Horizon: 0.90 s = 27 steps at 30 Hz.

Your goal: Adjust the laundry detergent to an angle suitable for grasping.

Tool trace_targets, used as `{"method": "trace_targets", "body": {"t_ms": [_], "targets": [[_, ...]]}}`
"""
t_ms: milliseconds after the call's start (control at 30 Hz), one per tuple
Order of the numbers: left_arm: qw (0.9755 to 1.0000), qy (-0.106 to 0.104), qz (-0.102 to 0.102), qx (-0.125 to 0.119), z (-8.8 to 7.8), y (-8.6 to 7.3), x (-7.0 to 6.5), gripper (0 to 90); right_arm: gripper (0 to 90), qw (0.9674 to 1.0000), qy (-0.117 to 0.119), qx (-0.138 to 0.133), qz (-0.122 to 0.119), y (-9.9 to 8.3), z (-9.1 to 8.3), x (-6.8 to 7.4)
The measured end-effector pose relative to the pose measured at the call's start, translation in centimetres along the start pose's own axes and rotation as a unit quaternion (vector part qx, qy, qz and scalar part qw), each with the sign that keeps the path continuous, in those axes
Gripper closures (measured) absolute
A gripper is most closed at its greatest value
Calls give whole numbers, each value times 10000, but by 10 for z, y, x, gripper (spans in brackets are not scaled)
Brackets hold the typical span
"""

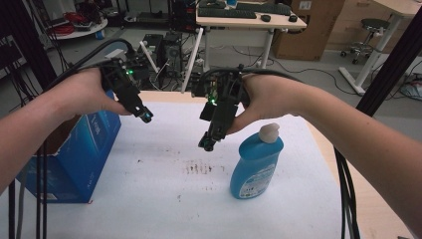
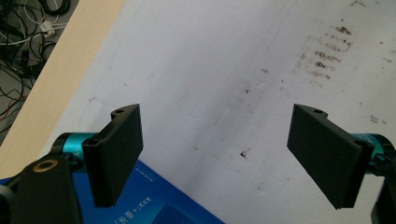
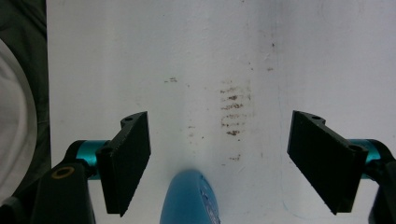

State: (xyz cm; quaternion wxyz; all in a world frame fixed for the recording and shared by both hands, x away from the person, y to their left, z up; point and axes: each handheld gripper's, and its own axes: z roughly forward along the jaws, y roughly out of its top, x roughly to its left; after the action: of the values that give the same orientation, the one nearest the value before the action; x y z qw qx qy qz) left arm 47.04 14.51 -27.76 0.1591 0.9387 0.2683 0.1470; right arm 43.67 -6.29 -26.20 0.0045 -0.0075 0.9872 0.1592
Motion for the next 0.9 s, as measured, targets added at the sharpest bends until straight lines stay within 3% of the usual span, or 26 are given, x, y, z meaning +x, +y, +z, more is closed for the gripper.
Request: {"method": "trace_targets", "body": {"t_ms": [900], "targets": [[10000,-42,71,4,-3,0,-2,184,208,10000,13,-77,-8,0,-5,3]]}}
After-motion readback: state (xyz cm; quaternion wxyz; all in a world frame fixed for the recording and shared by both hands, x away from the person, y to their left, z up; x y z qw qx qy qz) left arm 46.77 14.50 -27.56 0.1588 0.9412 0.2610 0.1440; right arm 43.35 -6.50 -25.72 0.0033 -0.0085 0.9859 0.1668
